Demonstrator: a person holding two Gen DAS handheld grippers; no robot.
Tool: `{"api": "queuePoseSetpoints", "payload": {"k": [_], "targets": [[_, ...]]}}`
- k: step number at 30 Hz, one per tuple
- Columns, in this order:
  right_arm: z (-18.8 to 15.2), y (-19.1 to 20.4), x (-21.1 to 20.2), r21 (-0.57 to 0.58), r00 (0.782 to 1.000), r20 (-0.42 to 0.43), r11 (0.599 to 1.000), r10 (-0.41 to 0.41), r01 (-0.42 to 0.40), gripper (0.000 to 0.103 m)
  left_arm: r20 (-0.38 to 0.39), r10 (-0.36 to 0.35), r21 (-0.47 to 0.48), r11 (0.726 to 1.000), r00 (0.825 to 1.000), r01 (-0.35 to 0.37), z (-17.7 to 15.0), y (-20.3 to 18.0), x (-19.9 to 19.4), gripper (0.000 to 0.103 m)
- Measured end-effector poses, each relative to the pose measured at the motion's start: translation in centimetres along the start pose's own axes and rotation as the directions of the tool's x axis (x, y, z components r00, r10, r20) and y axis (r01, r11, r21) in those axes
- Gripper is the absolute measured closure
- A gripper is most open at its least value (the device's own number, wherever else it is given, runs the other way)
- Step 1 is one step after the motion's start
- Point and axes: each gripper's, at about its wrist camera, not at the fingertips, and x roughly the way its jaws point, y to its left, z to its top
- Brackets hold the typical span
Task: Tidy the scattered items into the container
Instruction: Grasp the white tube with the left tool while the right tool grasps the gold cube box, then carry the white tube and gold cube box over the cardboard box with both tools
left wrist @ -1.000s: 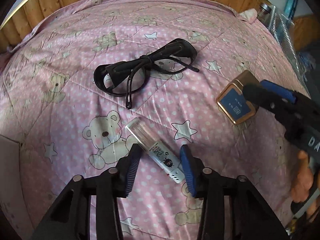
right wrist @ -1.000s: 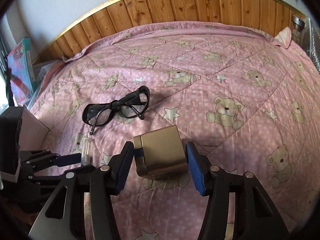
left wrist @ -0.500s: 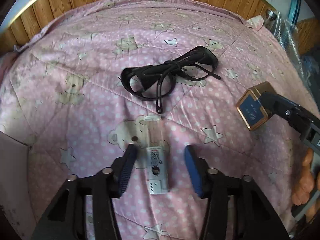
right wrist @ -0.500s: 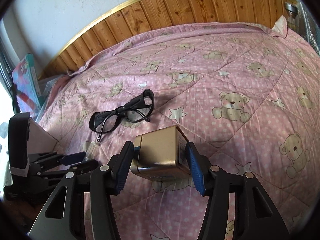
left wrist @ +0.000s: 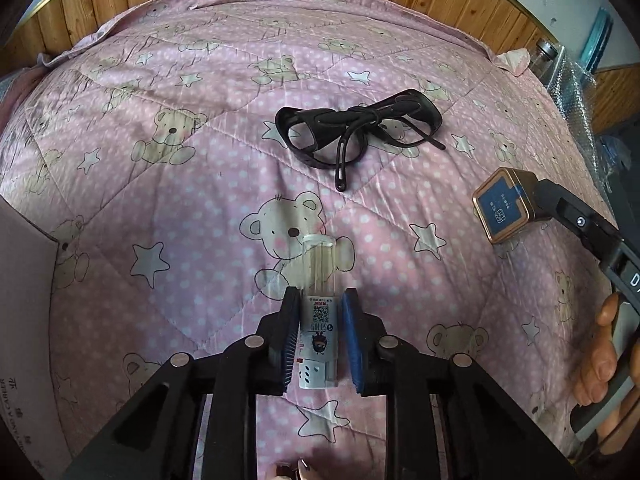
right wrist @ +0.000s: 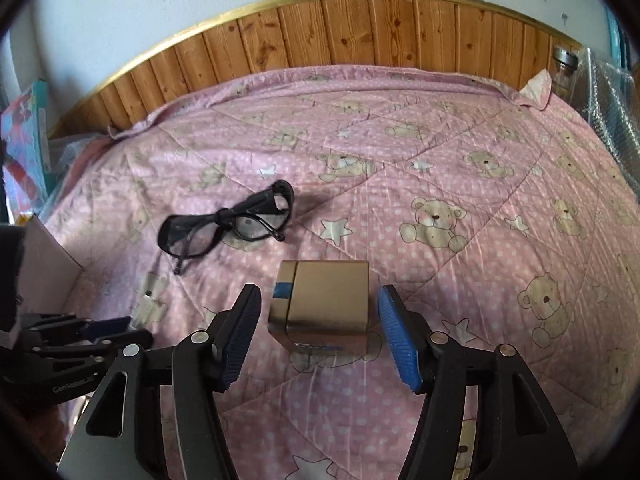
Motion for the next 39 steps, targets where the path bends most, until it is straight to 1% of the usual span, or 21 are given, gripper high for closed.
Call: {"api": "queuePoseSetpoints", "payload": {"k": [1,2,3,4,5,7,9,13,21,27,33,39], "targets": [[-0.2,-0.1,0.8,0.005,1.0,-0.016,1.0,-0.015,0.015,0.039,0.004,0.006,0.011,1.0,1.0,-0.007,0.1,-0.3,0.1,0.072],[-0.4,-0.5,1.4,0.028,0.999,-0.029,0.999,-0.037,0.038,0.039,0.008,0.009,0.024,1.0,1.0,-0.009,0.2,-0.6,0.2,0.07],[-0.6,-1.0,1.9,0.06,0.998,-0.05,0.997,-0.035,0.038,0.04,0.013,0.015,0.033,0.999,1.0,-0.016,0.3,-0.7,0.3,0.07],[-0.9,-1.6,2.1,0.093,0.998,-0.061,0.996,-0.011,0.016,0.043,0.017,0.019,0.038,0.999,1.0,-0.019,0.4,-0.8,0.4,0.07],[-1.0,-2.0,1.9,0.121,0.998,-0.057,0.993,0.004,0.003,0.048,0.016,0.015,0.046,0.999,1.0,-0.016,0.5,-0.8,0.5,0.073],[-1.2,-2.2,1.3,0.129,0.999,-0.052,0.992,0.006,0.0,0.049,0.016,0.025,0.059,0.998,1.0,-0.026,0.7,-0.6,0.5,0.083],[-1.4,-2.5,0.6,0.152,0.999,-0.044,0.988,0.027,-0.02,0.05,0.014,0.004,0.034,0.999,1.0,-0.004,0.7,0.1,0.3,0.083],[-1.8,-2.2,-1.5,0.165,0.999,-0.028,0.986,0.043,-0.038,0.05,0.026,-0.003,0.011,1.0,1.0,0.003,0.3,0.9,-0.9,0.083],[-3.4,0.1,-5.2,0.166,0.996,-0.013,0.982,0.088,-0.084,0.05,0.067,-0.014,-0.002,1.0,0.998,0.014,-0.6,0.9,-4.5,0.083],[-5.0,2.9,-7.8,0.139,0.993,-0.014,0.983,0.12,-0.117,0.05,0.103,-0.027,-0.002,1.0,0.994,0.027,-1.6,0.6,-7.7,0.083],[-6.2,5.1,-10.2,0.117,0.989,-0.008,0.983,0.146,-0.144,0.05,0.148,-0.043,-0.016,0.999,0.988,0.046,-3.2,0.9,-11.1,0.083],[-6.4,7.3,-12.8,0.083,0.987,0.015,0.984,0.159,-0.16,0.05,0.184,-0.057,-0.035,0.997,0.981,0.065,-4.7,1.7,-14.1,0.083]]}}
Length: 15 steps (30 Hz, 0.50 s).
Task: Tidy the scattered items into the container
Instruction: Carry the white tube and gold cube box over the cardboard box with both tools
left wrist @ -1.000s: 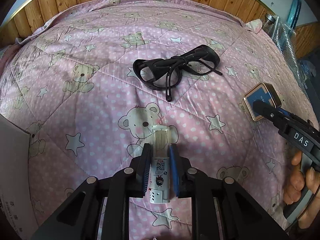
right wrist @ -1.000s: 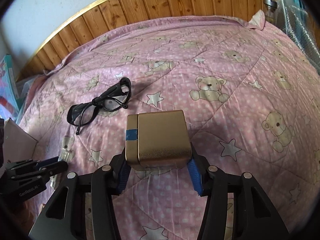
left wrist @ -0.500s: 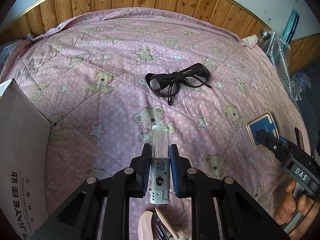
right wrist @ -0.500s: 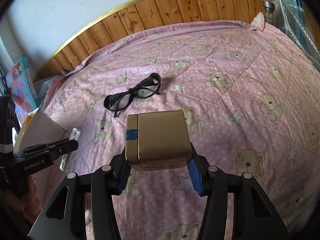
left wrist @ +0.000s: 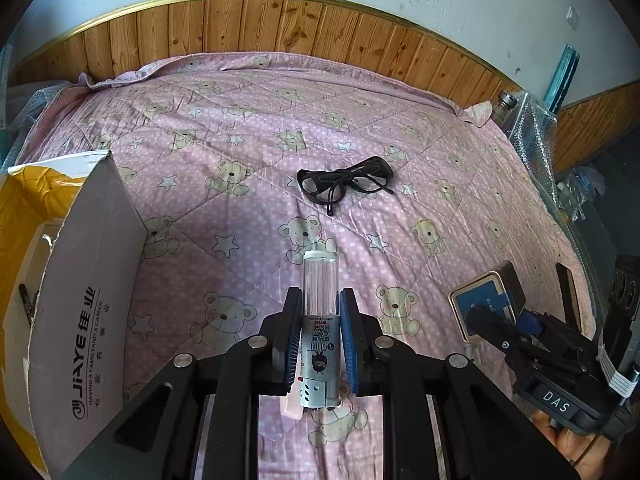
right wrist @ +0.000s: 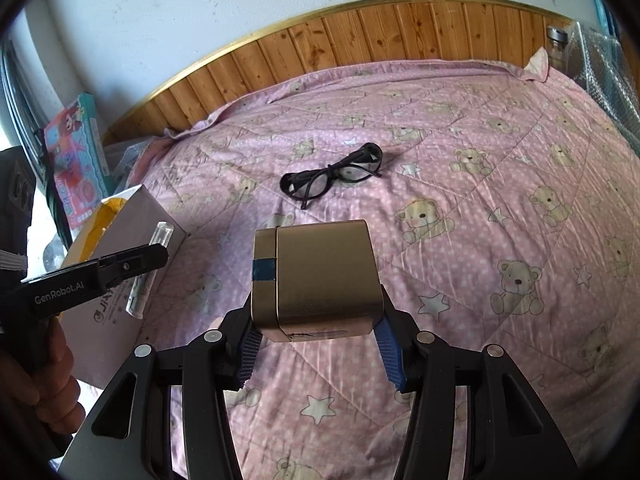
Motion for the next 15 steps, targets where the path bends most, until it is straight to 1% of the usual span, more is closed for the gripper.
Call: {"api": "queuePoseSetpoints", "payload": {"k": [15], "targets": [[-1.2,6.2,-3.9,-0.078,0.998,0.042,0.996,0.056,-0.053,0.05,0.116,-0.021,-0.005,1.0,0.993,0.022,-1.4,1.1,-7.8,0.083]]}}
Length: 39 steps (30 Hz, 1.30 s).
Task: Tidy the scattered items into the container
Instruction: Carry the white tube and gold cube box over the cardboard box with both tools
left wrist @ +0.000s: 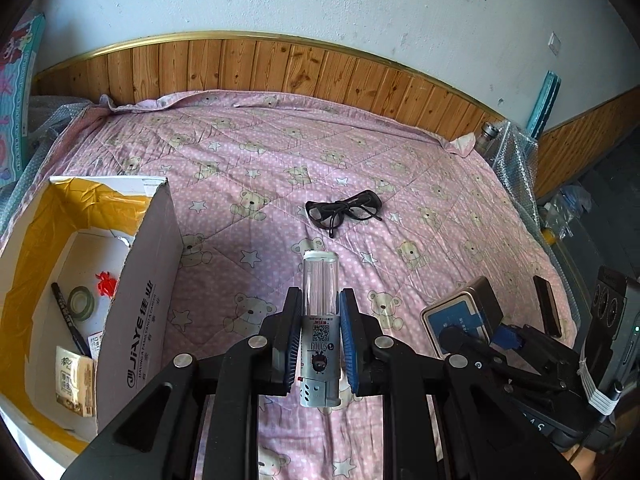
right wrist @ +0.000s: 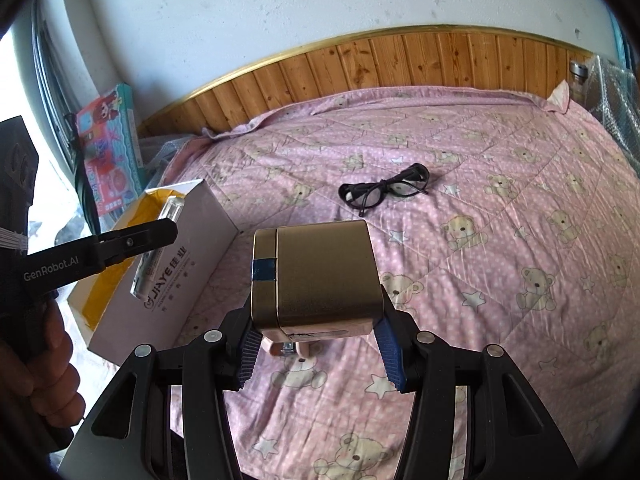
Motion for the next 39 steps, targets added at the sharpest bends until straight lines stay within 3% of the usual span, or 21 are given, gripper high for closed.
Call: {"api": "queuePoseSetpoints", "payload": {"k": [20,39], "targets": [[0.1,9.1,-2.8,-0.13,0.997,0.036,0.989,0.071,-0.066,0.05,0.122,-0.027,-0.068,0.997,0.992,0.036,-1.2,3.9,-7.7,0.083],[1.0,15.1,-4.1,-0.218,0.992,0.051,0.97,0.119,-0.105,0.05,0.197,-0.014,-0.166,0.985,0.98,0.048,-1.8,9.8,-11.7,0.083]]}}
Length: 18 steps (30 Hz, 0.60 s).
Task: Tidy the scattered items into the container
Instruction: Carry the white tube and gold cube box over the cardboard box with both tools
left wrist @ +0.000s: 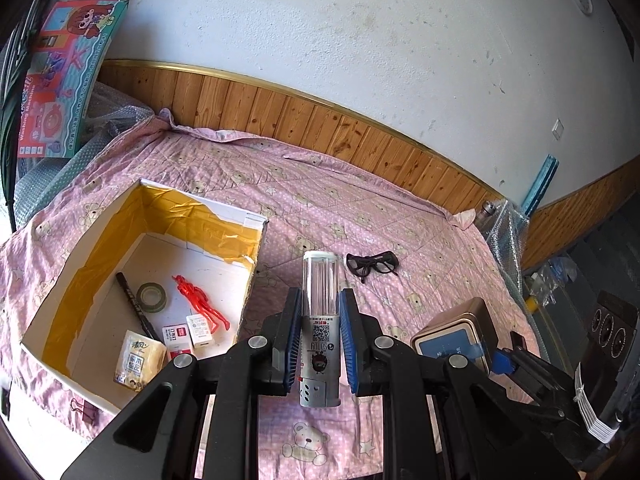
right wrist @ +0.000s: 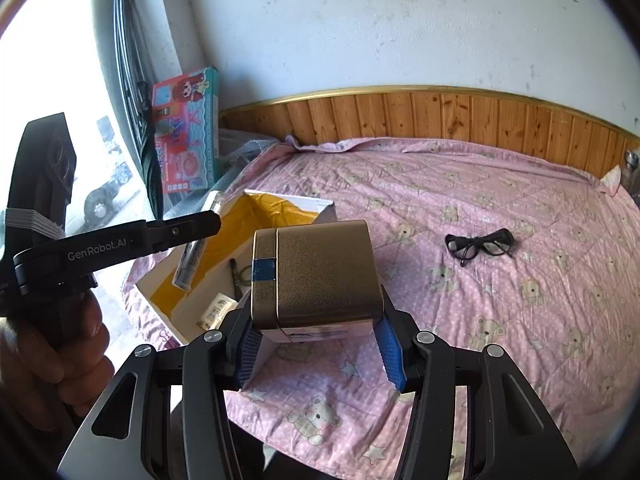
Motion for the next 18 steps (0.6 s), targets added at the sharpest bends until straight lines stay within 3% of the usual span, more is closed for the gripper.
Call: {"api": "queuePoseSetpoints", "payload": {"k": [18], "targets": [[2.8,5.2,2.8,-0.094,0.997,-0.019,0.992,0.08,-0.081,0.05,0.033,0.059,-0.108,0.993,0.998,-0.055,1.3,7.1,-1.4,0.083]]}}
